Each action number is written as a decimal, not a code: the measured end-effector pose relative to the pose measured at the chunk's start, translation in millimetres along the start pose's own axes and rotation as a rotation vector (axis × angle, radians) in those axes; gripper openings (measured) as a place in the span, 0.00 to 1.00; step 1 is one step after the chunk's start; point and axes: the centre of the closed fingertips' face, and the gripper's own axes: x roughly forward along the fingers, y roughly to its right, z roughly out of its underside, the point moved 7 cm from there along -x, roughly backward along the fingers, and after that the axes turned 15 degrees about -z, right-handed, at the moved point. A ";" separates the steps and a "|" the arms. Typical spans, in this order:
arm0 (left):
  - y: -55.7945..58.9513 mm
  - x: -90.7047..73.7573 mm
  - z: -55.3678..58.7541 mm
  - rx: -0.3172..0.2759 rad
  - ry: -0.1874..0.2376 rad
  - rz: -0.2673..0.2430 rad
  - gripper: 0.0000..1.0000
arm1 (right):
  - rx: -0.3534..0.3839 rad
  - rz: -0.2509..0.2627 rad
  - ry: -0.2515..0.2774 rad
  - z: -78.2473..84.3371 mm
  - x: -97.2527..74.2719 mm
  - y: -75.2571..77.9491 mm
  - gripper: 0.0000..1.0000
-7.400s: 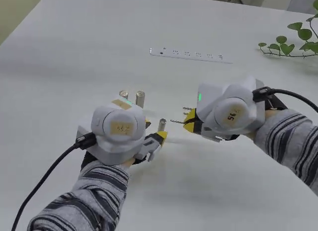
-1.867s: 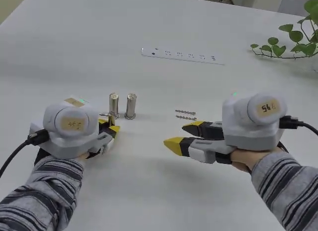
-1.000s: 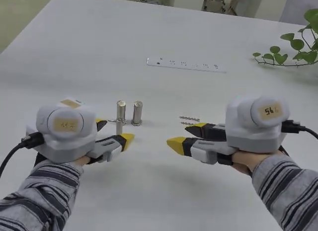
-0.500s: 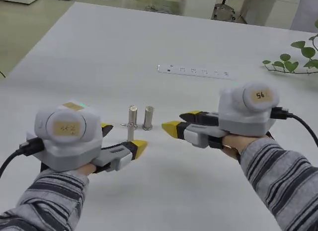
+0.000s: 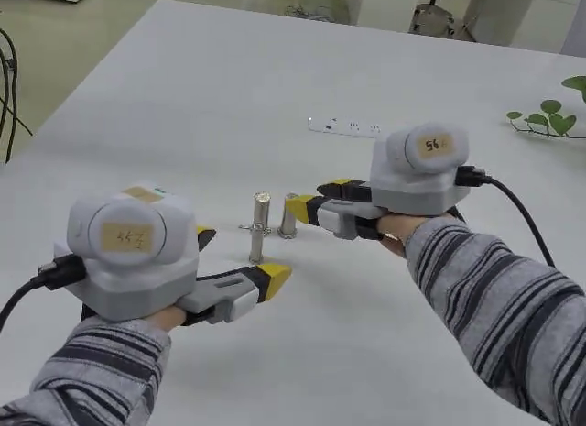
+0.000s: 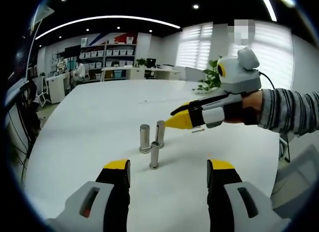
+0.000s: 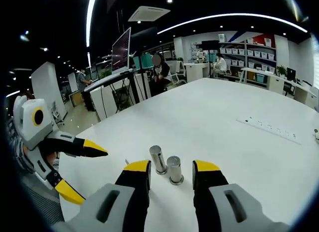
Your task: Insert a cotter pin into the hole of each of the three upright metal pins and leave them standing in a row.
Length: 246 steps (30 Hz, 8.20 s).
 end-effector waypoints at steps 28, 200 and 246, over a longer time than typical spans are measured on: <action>-6.0 2.1 2.3 -0.017 -0.002 -0.011 0.68 | 0.013 0.025 -0.017 21.5 33.8 16.1 0.10; 16.9 6.0 0.0 0.079 -0.009 0.062 0.80 | -0.317 -0.112 -0.764 60.1 -76.2 89.9 0.00; 73.8 -4.0 0.5 0.088 0.004 0.329 0.41 | -0.699 -0.225 -0.672 61.9 -118.7 -37.8 0.00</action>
